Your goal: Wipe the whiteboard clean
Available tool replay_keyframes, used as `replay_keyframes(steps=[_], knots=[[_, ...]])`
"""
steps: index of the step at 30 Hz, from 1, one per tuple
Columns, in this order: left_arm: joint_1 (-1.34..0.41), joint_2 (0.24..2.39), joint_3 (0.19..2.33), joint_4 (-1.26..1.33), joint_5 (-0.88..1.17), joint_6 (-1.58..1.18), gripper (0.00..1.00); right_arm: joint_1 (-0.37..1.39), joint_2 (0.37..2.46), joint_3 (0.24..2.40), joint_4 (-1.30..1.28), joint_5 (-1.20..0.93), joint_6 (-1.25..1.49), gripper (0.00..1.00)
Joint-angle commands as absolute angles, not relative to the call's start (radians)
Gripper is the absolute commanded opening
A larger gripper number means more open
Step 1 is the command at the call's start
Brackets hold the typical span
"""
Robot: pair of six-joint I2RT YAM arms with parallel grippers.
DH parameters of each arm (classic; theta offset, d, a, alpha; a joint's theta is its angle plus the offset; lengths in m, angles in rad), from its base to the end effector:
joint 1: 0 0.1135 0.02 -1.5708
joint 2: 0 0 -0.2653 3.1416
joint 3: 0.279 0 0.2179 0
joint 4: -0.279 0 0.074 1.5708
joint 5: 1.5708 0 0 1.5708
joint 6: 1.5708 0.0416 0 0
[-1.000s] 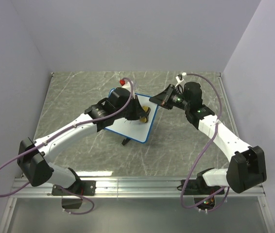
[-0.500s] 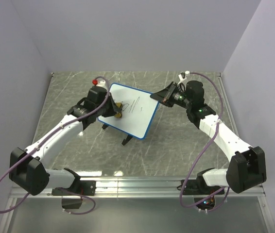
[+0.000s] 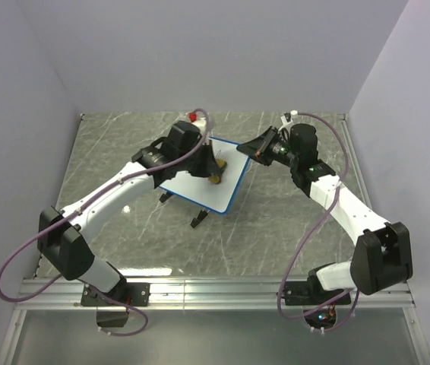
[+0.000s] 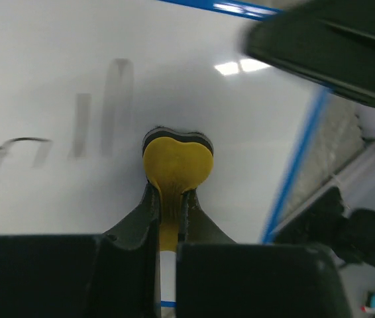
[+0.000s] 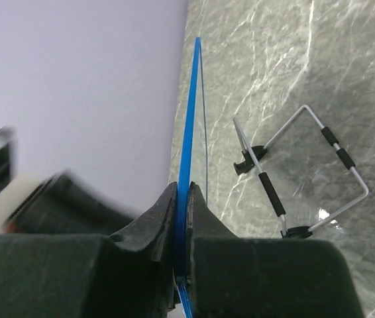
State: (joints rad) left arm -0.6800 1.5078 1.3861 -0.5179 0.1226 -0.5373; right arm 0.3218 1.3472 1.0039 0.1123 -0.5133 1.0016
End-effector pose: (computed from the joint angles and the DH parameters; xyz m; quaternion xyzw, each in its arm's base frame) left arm 0.2386 -0.1995 0.3436 0.0910 0.8876 -0.3011 0.3363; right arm 0.2648 0.1098 0.3330 0.1042 0.7674 0.5260 0.3516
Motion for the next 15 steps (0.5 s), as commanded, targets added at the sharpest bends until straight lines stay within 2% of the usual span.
replay_keyframes(steps=[1,7,15], knots=[[-0.770,1.559,1.446,-0.538,0.333,-0.564,0.00,0.345,1.328,1.140,0.368,-0.632,1.193,0.00],[-0.740,1.572,1.436,-0.574,0.276,-0.543,0.00,0.345,1.356,1.160,0.391,-0.646,1.215,0.00],[-0.468,1.629,1.426,-0.656,0.259,-0.448,0.00,0.345,1.350,1.160,0.399,-0.683,1.221,0.00]])
